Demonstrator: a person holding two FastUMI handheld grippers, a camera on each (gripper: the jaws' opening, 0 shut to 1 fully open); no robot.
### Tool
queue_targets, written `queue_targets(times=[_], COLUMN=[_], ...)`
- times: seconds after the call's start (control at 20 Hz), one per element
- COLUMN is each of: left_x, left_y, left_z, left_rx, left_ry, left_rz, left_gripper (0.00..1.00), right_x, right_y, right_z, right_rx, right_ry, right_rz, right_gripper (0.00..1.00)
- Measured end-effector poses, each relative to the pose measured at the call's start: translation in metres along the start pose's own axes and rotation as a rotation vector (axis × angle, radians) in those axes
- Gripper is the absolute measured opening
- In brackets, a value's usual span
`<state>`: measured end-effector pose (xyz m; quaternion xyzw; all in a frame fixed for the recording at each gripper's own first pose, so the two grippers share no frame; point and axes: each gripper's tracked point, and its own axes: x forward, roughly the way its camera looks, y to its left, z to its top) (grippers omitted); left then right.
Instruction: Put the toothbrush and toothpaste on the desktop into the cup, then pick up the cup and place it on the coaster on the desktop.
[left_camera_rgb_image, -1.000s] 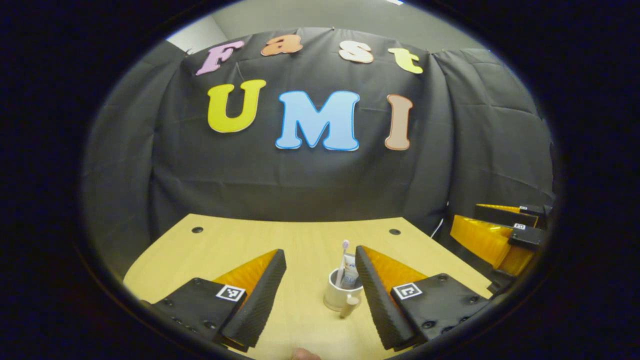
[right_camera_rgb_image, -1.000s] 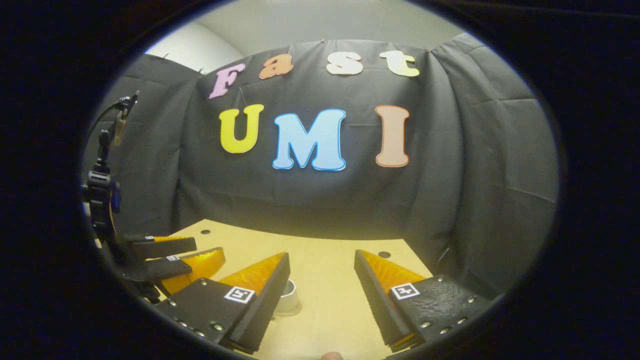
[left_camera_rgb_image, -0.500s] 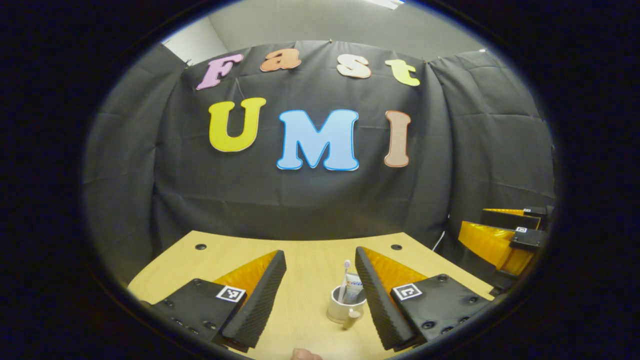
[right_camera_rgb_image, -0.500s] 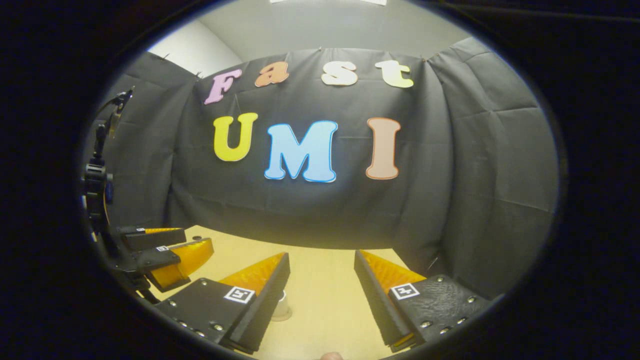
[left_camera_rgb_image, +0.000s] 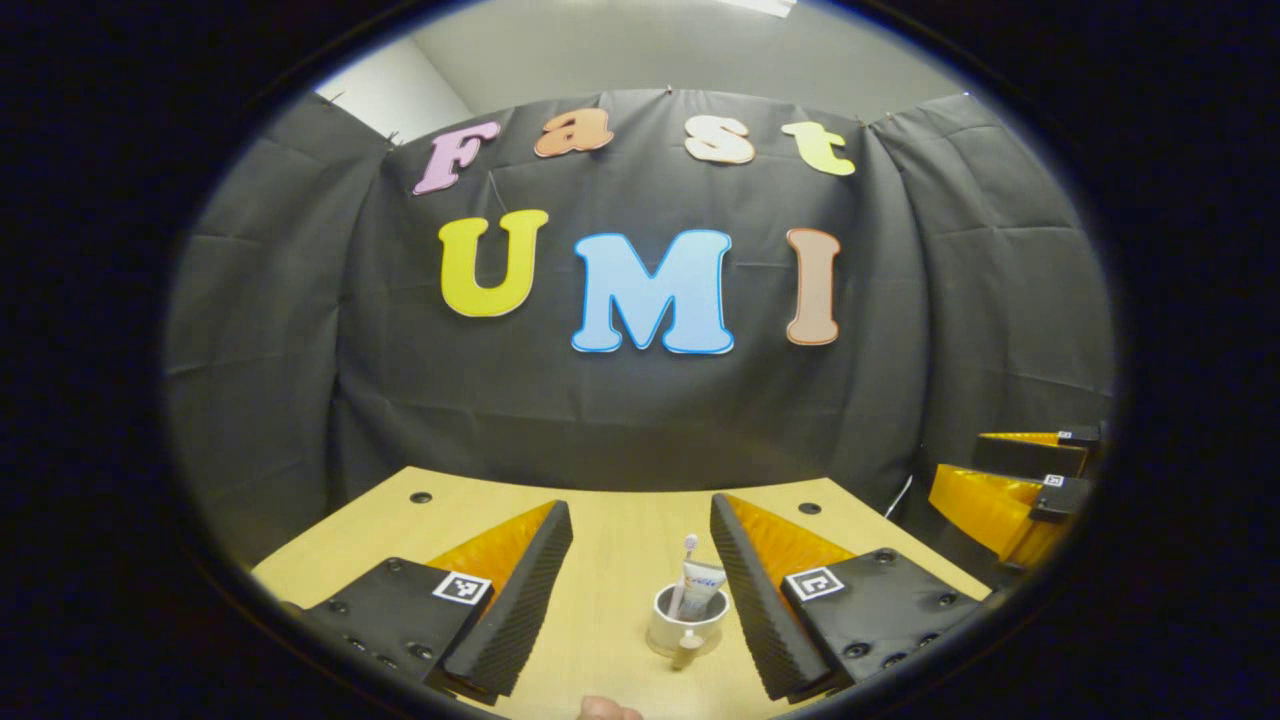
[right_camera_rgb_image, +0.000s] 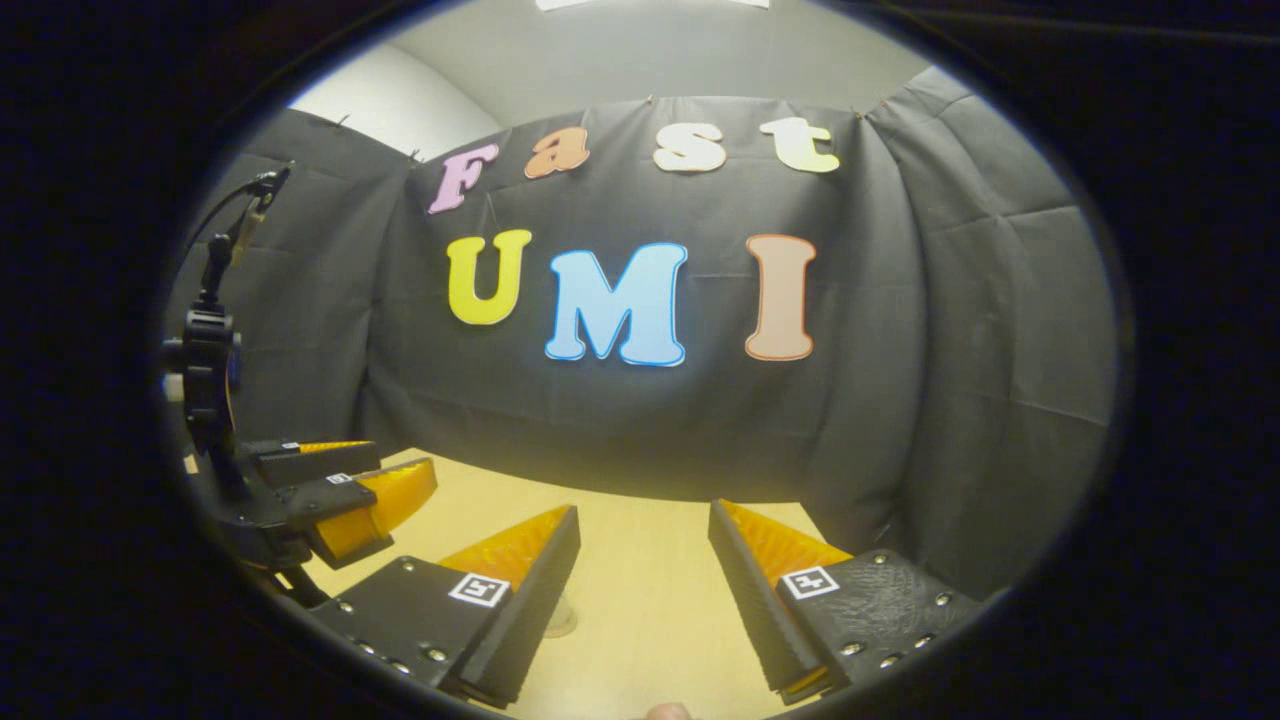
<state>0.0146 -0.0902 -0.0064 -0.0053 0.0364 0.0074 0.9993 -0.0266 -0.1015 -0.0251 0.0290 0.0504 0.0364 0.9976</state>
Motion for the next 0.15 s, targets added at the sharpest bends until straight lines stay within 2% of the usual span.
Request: queue_targets(times=[0.15], left_x=[-0.003], left_y=[-0.014], left_z=[0.005], left_rx=[0.003], left_ry=[-0.002], left_rz=[-0.01], left_gripper=[0.9], right_x=[-0.005], right_y=[-0.015], right_z=[0.0], right_rx=[0.016], right_ry=[0.001], right_rz=[0.01], right_gripper=[0.84])
